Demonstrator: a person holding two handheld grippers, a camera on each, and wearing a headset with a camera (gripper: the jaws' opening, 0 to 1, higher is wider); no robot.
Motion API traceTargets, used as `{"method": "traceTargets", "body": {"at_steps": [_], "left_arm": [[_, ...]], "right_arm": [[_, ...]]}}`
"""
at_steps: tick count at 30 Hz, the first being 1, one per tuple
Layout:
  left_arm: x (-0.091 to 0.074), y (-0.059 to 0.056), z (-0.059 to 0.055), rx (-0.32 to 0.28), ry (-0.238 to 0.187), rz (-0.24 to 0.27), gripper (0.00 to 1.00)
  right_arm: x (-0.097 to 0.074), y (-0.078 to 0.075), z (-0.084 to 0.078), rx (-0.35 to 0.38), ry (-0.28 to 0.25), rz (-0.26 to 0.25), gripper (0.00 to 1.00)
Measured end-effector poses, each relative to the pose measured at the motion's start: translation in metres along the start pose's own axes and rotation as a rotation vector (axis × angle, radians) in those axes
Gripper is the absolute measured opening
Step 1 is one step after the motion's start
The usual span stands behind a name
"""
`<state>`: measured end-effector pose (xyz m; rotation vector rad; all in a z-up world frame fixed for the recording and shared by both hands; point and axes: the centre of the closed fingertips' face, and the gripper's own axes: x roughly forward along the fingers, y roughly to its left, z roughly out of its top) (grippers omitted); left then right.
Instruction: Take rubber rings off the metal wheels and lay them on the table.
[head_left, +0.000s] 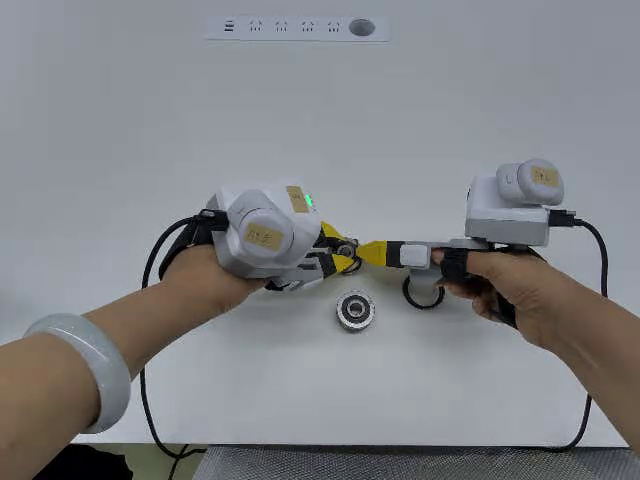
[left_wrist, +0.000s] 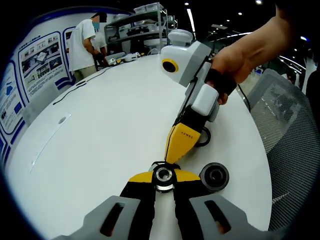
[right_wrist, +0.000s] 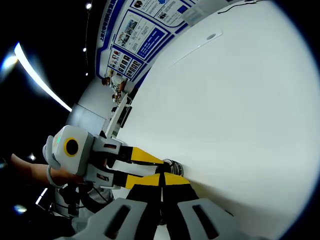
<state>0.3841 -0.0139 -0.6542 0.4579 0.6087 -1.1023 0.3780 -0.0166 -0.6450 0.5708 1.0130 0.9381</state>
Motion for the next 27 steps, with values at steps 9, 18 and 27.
{"method": "traceTargets", "body": {"at_steps": [9, 18, 27], "left_arm": [[0.000, 0.000, 0.000, 0.002, -0.002, -0.003, 0.13], [0.001, 0.000, 0.000, 0.005, -0.001, -0.004, 0.13], [0.001, -0.001, 0.001, 0.025, -0.001, -0.009, 0.14]], "right_arm": [[0.000, 0.006, 0.001, 0.004, -0.005, 0.027, 0.01], [-0.004, 0.011, 0.002, 0.003, -0.009, 0.042, 0.02], [-0.003, 0.005, 0.001, 0.013, -0.013, 0.015, 0.02]]}}
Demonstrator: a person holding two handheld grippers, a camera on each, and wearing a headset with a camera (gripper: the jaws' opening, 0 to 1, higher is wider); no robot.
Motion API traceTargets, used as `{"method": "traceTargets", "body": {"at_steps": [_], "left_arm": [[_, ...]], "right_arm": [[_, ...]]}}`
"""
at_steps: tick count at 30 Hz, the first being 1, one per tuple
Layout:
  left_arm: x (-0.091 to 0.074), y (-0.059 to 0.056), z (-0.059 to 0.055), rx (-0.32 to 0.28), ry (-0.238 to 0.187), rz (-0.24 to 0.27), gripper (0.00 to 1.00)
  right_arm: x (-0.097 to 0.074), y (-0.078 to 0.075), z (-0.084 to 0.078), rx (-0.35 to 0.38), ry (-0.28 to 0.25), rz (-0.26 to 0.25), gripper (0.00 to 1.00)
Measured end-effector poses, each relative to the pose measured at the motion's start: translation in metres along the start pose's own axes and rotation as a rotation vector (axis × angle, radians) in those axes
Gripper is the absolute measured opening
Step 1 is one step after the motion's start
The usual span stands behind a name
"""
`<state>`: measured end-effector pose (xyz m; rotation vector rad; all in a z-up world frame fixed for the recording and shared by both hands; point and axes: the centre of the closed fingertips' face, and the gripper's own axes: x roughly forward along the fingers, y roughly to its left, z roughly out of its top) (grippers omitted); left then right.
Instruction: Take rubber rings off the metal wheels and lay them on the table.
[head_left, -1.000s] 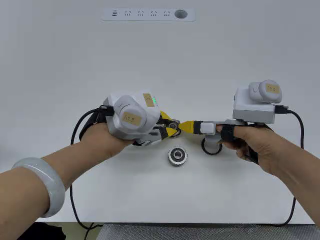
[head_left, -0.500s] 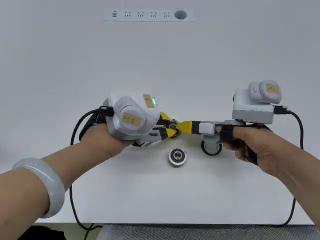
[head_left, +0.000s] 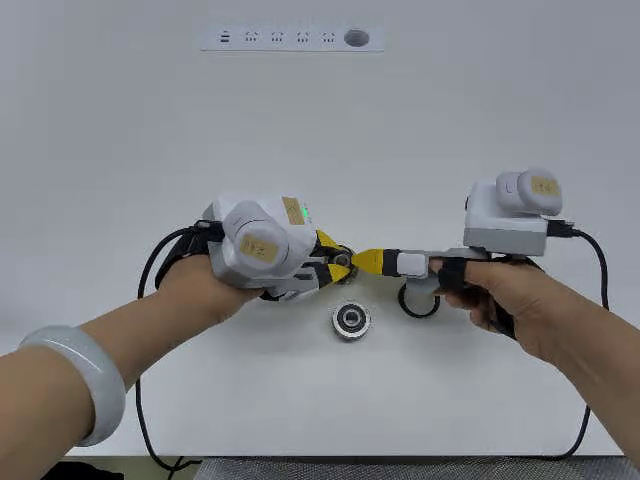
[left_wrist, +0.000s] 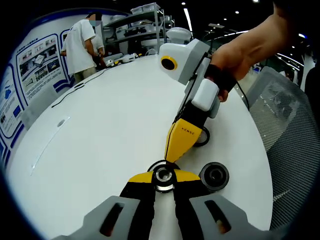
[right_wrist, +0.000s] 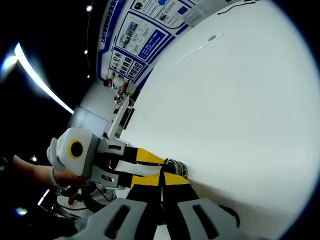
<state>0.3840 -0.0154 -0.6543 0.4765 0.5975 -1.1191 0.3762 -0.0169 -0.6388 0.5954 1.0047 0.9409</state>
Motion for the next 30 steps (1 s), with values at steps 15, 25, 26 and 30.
{"method": "traceTargets", "body": {"at_steps": [15, 25, 26, 30], "left_arm": [[-0.007, 0.000, 0.004, 0.005, -0.027, 0.015, 0.23], [-0.016, 0.007, -0.009, -0.022, -0.016, 0.045, 0.32], [-0.017, 0.007, -0.009, -0.023, -0.014, 0.047, 0.33], [-0.019, 0.007, -0.013, -0.028, -0.009, 0.052, 0.35]], "right_arm": [[0.001, -0.003, -0.002, 0.004, 0.004, -0.017, 0.02], [0.000, 0.004, 0.000, 0.000, -0.002, -0.001, 0.02], [0.000, 0.005, 0.000, 0.000, -0.002, 0.001, 0.02], [0.000, 0.009, 0.000, -0.002, -0.005, 0.011, 0.02]]}}
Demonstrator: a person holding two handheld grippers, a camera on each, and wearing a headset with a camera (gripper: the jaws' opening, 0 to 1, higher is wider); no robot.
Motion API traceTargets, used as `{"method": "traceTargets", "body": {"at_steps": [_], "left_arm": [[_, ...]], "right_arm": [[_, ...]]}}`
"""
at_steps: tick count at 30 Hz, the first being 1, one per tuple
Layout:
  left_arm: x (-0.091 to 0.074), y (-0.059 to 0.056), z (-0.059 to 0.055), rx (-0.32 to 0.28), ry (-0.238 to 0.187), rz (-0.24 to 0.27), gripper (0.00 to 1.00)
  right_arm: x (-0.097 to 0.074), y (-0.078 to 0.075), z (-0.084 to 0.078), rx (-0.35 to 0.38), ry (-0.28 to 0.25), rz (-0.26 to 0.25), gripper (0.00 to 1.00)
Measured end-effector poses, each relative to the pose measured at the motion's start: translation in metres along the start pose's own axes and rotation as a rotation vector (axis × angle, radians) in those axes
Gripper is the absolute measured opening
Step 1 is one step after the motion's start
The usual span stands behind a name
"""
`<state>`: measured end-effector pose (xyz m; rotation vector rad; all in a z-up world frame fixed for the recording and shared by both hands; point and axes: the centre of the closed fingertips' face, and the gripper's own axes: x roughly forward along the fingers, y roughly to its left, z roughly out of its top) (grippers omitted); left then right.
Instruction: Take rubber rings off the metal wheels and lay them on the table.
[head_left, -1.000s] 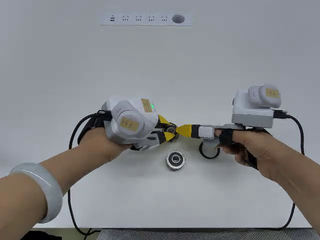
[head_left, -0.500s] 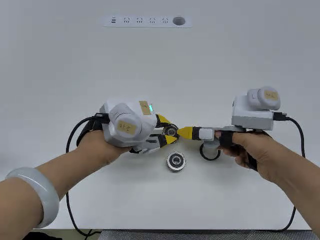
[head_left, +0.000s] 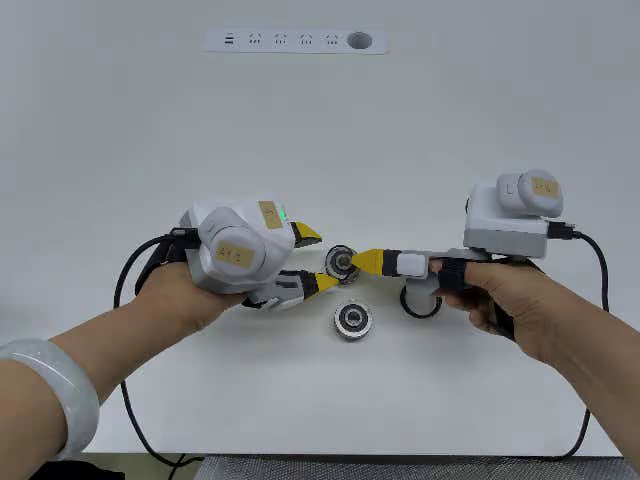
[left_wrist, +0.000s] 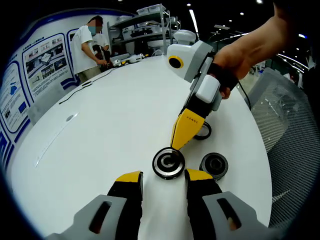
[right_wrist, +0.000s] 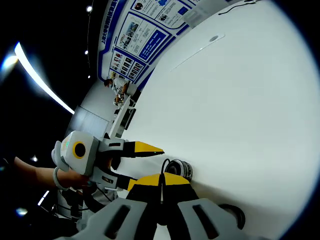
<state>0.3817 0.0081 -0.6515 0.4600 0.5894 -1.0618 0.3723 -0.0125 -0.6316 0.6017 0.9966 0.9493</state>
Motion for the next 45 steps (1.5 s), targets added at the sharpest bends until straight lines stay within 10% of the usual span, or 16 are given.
{"method": "traceTargets", "body": {"at_steps": [19, 45], "left_arm": [[-0.011, -0.001, -0.012, -0.045, 0.014, 0.021, 0.41], [-0.036, -0.012, -0.019, -0.122, -0.001, 0.061, 0.41]], "right_arm": [[-0.041, 0.003, -0.009, 0.054, -0.079, 0.005, 0.02], [-0.085, -0.051, -0.040, 0.174, -0.142, -0.141, 0.02]]}}
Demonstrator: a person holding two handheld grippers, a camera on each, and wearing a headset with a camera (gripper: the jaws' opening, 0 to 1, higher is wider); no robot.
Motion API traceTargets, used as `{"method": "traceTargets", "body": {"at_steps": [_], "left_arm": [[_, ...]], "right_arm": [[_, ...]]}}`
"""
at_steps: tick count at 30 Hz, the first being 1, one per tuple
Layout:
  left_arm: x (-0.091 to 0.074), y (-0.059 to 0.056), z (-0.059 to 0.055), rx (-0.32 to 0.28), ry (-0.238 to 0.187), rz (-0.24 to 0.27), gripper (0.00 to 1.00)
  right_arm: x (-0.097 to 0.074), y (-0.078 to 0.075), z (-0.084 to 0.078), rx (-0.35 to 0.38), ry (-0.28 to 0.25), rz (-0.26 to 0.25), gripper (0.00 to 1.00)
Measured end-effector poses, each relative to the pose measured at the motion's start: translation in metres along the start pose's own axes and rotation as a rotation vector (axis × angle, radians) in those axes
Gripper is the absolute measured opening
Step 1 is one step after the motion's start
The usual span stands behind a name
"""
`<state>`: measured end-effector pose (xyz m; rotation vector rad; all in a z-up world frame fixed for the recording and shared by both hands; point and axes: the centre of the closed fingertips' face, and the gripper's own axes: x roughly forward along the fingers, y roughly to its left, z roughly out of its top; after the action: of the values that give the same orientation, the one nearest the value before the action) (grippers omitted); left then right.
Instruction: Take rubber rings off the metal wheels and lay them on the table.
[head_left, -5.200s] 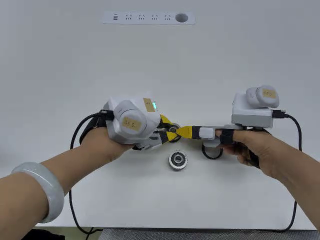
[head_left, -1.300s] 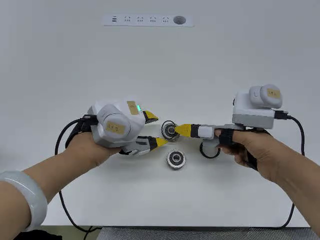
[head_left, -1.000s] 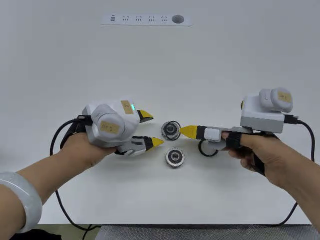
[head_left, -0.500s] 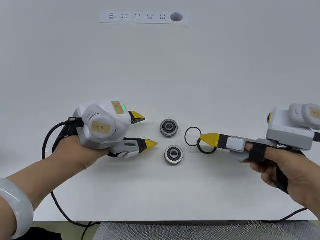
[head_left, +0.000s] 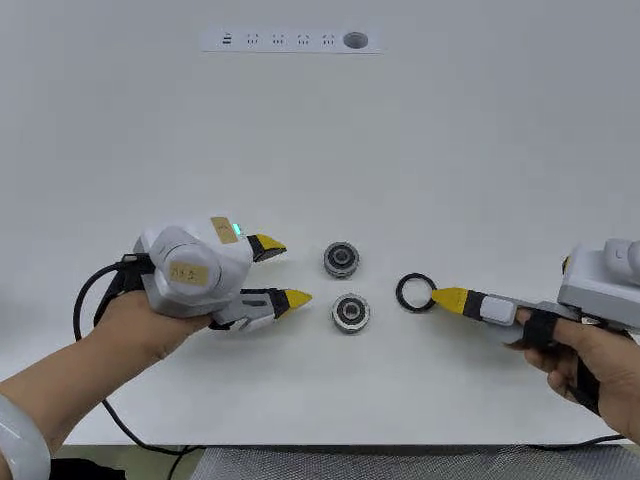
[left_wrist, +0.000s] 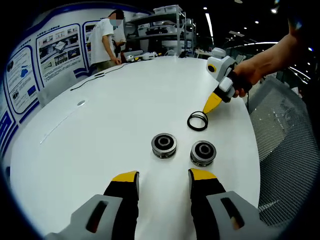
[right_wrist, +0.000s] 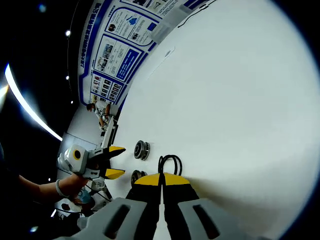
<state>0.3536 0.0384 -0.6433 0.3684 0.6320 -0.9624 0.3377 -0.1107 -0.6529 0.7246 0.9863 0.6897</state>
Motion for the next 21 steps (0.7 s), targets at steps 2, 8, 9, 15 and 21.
{"method": "traceTargets", "body": {"at_steps": [2, 8, 9, 15, 21], "left_arm": [[-0.003, -0.002, -0.001, -0.003, -0.006, 0.000, 0.40], [-0.011, -0.006, -0.008, -0.025, -0.011, 0.010, 0.41], [-0.013, -0.007, -0.010, -0.030, -0.010, 0.011, 0.40], [-0.022, -0.008, -0.017, -0.057, -0.008, 0.030, 0.41], [-0.030, -0.012, -0.018, -0.073, -0.023, 0.039, 0.41]], "right_arm": [[-0.001, 0.001, 0.001, -0.013, -0.005, -0.003, 0.04], [-0.002, 0.000, 0.004, -0.063, -0.011, -0.023, 0.10], [-0.002, -0.002, 0.004, -0.088, -0.010, -0.036, 0.11], [-0.005, 0.008, 0.004, -0.167, -0.002, -0.027, 0.17], [-0.010, 0.019, -0.001, -0.276, 0.013, -0.019, 0.27]]}}
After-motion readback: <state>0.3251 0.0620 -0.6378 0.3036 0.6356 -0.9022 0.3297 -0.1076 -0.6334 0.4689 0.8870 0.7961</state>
